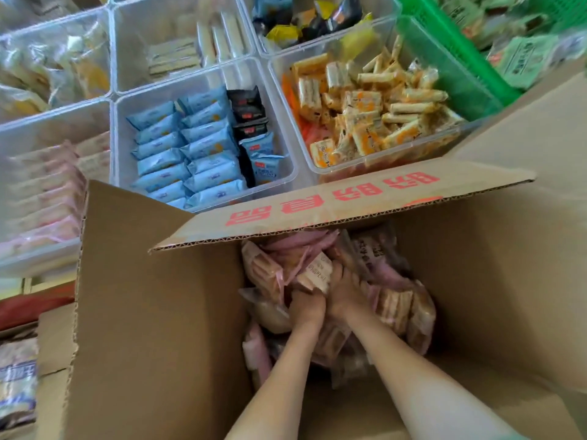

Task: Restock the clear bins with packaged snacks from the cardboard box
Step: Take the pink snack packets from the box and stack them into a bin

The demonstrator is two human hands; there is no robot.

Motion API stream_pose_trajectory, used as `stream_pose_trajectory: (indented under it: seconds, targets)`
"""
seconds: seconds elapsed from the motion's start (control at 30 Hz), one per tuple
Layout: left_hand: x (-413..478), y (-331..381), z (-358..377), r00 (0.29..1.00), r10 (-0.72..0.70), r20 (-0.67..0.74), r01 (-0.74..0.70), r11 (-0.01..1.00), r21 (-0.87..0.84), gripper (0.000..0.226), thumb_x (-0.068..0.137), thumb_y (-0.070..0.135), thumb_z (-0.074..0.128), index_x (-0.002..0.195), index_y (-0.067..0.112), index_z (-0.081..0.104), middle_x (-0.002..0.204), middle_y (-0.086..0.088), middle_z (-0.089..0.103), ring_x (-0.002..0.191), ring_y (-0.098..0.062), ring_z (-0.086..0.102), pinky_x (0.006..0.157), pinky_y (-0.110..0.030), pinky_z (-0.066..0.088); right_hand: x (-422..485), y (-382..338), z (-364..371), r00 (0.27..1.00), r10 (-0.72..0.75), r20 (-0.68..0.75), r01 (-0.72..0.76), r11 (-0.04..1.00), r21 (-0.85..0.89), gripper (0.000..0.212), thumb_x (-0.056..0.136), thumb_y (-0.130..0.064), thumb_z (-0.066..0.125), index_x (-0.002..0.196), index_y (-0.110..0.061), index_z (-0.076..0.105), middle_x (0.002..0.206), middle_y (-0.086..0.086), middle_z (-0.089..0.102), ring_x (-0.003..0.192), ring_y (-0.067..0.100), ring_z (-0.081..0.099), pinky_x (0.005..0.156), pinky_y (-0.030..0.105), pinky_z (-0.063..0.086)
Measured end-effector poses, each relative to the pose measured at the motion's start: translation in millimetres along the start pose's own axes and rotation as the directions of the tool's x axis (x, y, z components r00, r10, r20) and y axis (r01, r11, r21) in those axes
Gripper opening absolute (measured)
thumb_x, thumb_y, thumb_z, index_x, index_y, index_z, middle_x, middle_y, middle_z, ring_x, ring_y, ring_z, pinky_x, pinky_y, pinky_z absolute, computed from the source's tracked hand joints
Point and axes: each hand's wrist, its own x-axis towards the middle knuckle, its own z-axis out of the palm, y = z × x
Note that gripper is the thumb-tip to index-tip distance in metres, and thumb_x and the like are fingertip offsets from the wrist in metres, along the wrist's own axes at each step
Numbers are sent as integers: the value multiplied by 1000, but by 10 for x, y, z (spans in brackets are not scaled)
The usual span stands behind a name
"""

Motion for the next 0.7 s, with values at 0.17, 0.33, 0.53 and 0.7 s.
stream_pose_trajectory:
  seconds: [0.17,0.33,0.53,0.7]
  targets:
    - [-431,116,16,939,345,10,-344,933,108,52,81,13,61,130,6,45,130,-12,54,119,-24,54,100,-30,45,-270,207,-507,1000,10,-2,-10,999,-44,81,81,-34,61,143,-15,12,150,14,20,139,32,20,112,43,19]
    - [-1082,94,-177,814,580,32,-511,687,517,91,82,22,64,148,4,4,156,-18,0,143,-34,10,118,-39,15,-905,274,-990,993,-40,-110,33,997,-63,93,68,-38,71,141,-16,17,139,11,33,131,33,31,104,44,30]
    - [-1684,-94,-751,199,932,303,-573,-140,808,89,82,31,62,152,13,9,159,-16,0,147,-33,-1,116,-52,-6,-1894,210,-1024,903,-277,-327,191,943,-272,86,67,-43,65,140,-20,26,128,3,44,121,29,43,98,43,37]
    - [-2062,-126,-1334,53,894,444,-349,-400,847,94,80,32,65,149,15,4,139,-10,36,139,-31,23,109,-59,-16,-2500,-81,-863,706,-495,-506,324,862,-390,81,63,-40,59,137,-31,29,112,-6,48,101,21,51,89,40,43]
